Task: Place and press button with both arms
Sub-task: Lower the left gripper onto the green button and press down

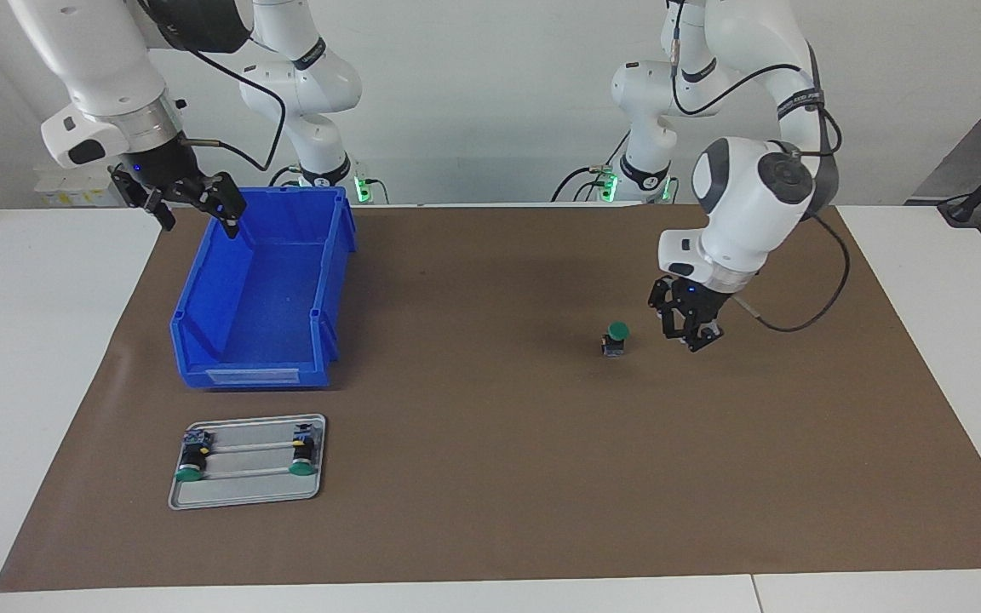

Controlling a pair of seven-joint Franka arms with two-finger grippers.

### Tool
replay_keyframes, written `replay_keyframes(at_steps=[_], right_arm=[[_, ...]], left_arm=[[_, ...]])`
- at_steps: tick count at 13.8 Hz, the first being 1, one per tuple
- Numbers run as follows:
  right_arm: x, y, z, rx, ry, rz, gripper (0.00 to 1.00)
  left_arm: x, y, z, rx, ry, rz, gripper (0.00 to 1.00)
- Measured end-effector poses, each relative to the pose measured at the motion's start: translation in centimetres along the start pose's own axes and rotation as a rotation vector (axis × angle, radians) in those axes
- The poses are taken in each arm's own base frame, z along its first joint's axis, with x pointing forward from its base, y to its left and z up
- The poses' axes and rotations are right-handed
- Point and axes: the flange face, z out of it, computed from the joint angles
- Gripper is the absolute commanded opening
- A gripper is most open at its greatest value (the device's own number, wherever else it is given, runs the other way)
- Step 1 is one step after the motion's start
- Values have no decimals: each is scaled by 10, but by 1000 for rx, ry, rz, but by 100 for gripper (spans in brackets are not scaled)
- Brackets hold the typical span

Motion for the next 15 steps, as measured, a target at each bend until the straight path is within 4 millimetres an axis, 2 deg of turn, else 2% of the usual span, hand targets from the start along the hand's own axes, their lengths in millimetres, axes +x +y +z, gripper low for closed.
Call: replay_keyframes(at_steps=[2,3,6,7,8,10,11,12,13,15], right_arm=[[0,0,0,0,0,0,99],[0,0,0,0,0,0,99],[0,0,0,0,0,0,99],[0,0,0,0,1,0,99],[0,0,0,0,1,0,99],[0,0,0,0,1,0,99],[0,0,0,0,1,0,99],[0,0,0,0,0,0,99],[0,0,0,0,0,0,99],[0,0,0,0,0,0,99]], left_arm=[[-27,-13,-17,-3,-1,-96,0],[-32,-15,-21,-2,0,-150,0],[-27,-10,-21,-3,0,-287,2],[-24,-8,-20,-4,0,-332,10],[-22,-7,-21,-3,1,-373,24],[-18,-4,-21,-1,4,-425,55],[-15,-2,-22,0,5,-441,74],[-12,0,-22,1,7,-457,86],[-8,3,-21,4,11,-477,91],[8,12,-22,21,36,-514,90]])
